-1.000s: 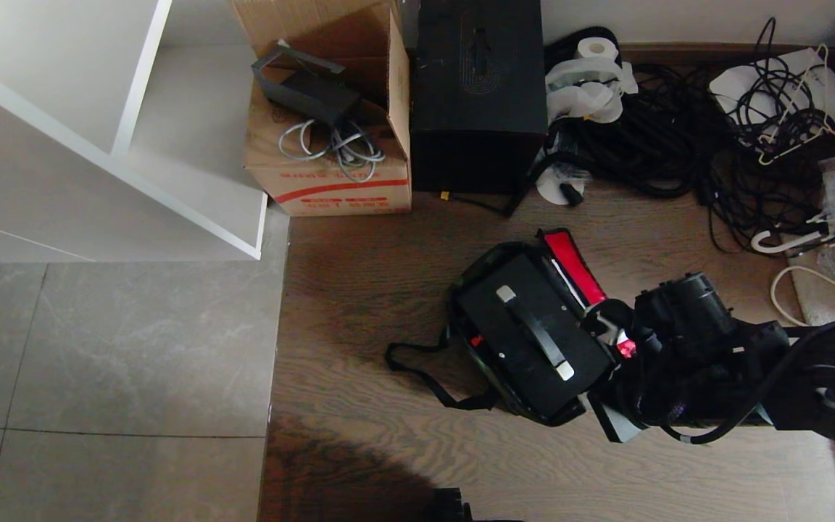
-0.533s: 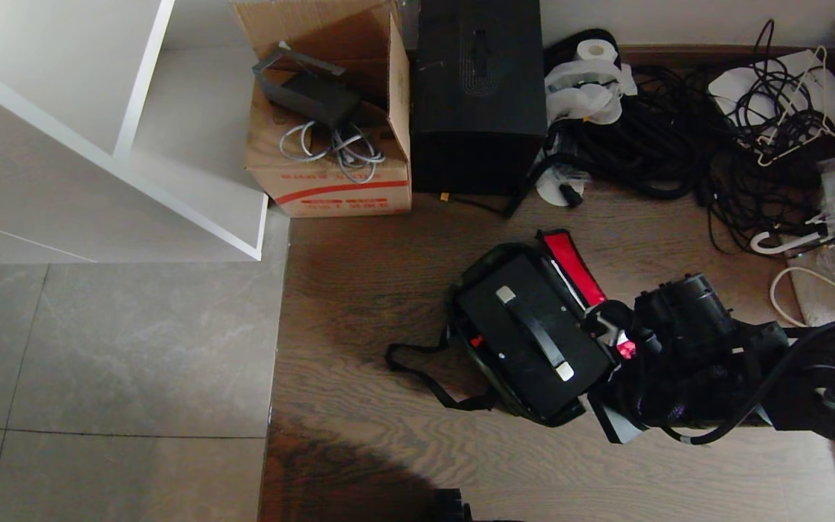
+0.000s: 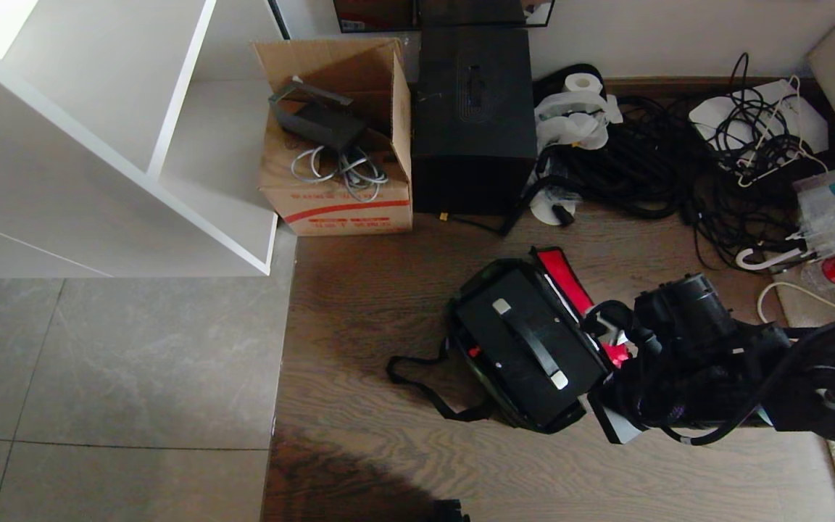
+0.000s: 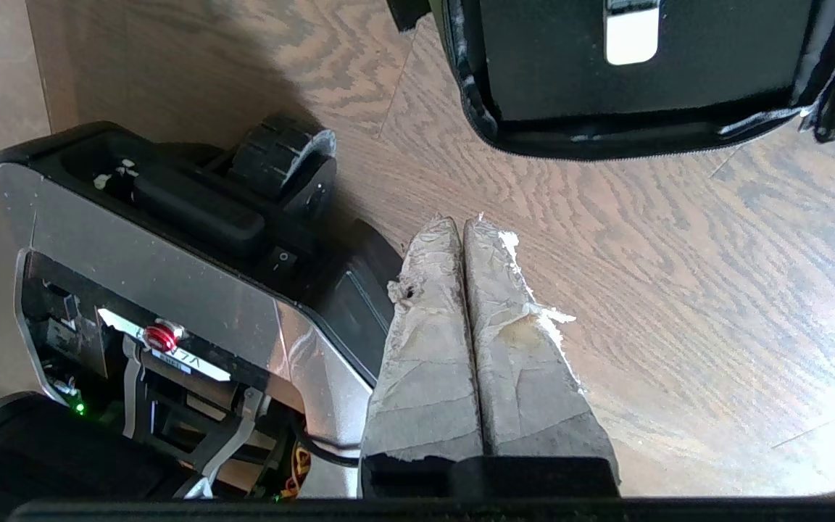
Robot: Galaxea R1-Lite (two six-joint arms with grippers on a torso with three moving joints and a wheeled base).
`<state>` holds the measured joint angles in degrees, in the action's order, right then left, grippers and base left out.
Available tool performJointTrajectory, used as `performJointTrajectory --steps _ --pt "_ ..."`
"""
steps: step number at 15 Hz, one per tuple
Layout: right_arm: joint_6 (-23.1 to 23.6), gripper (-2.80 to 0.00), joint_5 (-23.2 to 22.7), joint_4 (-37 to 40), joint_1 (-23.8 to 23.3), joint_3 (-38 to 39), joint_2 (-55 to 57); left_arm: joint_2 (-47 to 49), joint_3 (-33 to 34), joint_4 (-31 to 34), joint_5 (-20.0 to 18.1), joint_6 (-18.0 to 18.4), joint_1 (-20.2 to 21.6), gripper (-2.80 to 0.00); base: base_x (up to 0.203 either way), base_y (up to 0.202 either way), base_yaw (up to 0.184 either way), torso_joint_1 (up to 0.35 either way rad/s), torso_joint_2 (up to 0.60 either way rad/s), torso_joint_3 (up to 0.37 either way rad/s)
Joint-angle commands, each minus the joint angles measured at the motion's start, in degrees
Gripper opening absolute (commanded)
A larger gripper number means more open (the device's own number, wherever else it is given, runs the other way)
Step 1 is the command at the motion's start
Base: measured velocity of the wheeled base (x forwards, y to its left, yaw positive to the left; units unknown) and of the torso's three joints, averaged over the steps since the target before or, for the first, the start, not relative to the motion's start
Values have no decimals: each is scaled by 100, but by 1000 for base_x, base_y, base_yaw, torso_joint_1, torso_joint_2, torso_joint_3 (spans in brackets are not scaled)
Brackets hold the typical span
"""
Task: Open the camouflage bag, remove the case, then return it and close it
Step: Close the top of the storage box
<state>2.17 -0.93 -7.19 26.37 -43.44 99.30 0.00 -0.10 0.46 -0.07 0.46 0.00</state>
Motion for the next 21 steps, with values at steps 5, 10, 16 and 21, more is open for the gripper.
performJointTrajectory --steps 5,10,16,21 --pt "3 -280 -4 -10 0 -7 10 0 1 -11 -1 6 0 -280 0 0 0 1 1 5" --pt "3 -280 -4 -10 0 -16 1 0 1 -20 -1 8 0 -280 -80 0 0 1 4 1" --pt "12 -280 5 -19 1 -15 10 0 1 -20 2 9 0 -280 -72 0 -2 1 1 2" --pt "12 -280 53 60 -5 -16 32 0 1 -20 7 -11 0 -280 0 0 0 0 0 0"
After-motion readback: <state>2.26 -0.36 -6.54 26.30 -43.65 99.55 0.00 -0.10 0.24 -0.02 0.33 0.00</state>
